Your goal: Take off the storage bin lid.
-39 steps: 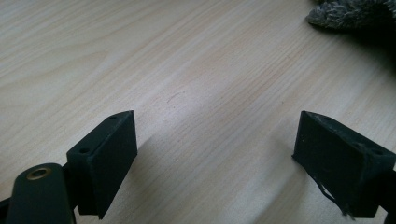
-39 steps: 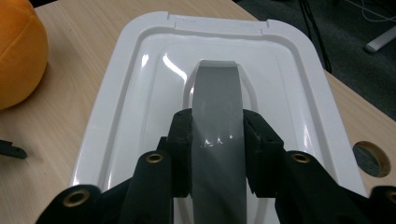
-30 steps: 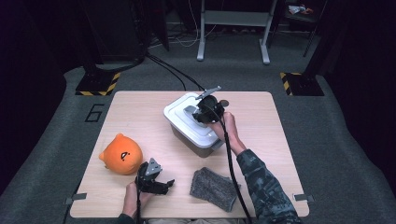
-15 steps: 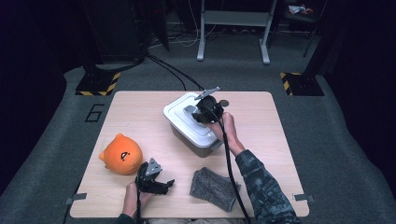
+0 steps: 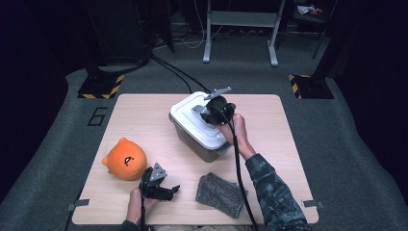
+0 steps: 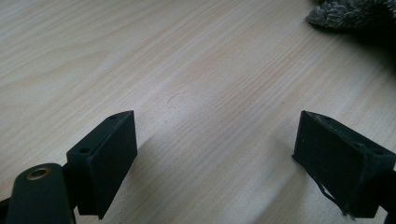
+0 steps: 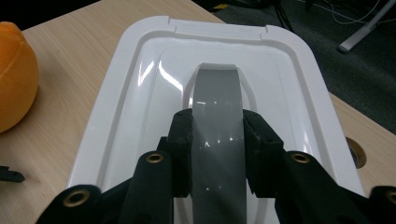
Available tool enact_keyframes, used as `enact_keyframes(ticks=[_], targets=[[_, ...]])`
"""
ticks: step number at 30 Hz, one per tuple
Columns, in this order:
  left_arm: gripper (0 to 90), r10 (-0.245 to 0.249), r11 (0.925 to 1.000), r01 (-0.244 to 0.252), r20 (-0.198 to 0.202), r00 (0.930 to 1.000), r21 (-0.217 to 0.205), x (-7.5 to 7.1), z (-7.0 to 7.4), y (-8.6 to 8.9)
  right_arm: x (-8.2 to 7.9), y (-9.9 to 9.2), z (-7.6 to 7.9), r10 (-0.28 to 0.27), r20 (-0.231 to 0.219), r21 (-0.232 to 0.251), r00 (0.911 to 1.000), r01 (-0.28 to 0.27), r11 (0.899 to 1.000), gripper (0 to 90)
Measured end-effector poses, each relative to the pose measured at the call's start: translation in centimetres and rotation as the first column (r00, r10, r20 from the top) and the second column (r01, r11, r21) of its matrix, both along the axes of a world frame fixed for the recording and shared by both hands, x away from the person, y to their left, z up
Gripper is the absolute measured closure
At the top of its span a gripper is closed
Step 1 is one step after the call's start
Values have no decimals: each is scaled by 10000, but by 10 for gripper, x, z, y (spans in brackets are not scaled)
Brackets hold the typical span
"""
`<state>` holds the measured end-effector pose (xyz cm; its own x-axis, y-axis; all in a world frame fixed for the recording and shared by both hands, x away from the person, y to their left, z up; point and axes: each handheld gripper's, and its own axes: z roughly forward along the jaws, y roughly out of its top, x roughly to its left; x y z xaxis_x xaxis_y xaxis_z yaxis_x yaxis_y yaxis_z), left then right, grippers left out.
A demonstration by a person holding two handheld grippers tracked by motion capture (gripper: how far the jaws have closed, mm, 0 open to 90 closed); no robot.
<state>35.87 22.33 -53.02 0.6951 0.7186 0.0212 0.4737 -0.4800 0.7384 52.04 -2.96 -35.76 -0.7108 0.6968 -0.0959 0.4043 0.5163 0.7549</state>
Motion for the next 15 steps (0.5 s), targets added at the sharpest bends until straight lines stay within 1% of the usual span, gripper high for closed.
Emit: enact_keyframes(ticks=[2,5,7,8,9,13,15], targets=[[128,29,10000,-29,-44,10000,-13,0,0,0,-1,-2,2,-106,-57,84,9999,107,9999,666],[128,28,10000,-28,-43,10000,-17,0,0,0,-1,-6,4,-128,27,147,9999,128,9998,666],[128,26,10000,-26,-48,10000,-19,0,0,0,-2,-9,6,-263,-63,225,9996,264,9994,666],[128,30,10000,-30,-46,10000,-17,0,0,0,-1,-11,8,-220,27,220,9998,219,9995,666],[128,24,10000,-24,-53,10000,-25,0,0,0,-2,-12,9,-334,-64,311,9994,336,9990,666],[128,25,10000,-25,-50,10000,-22,0,0,0,-1,-18,12,-307,139,284,9994,303,9991,666],[128,6,10000,-6,3,10000,-1,0,0,0,-2,-19,14,-439,102,335,9990,435,9985,666]])
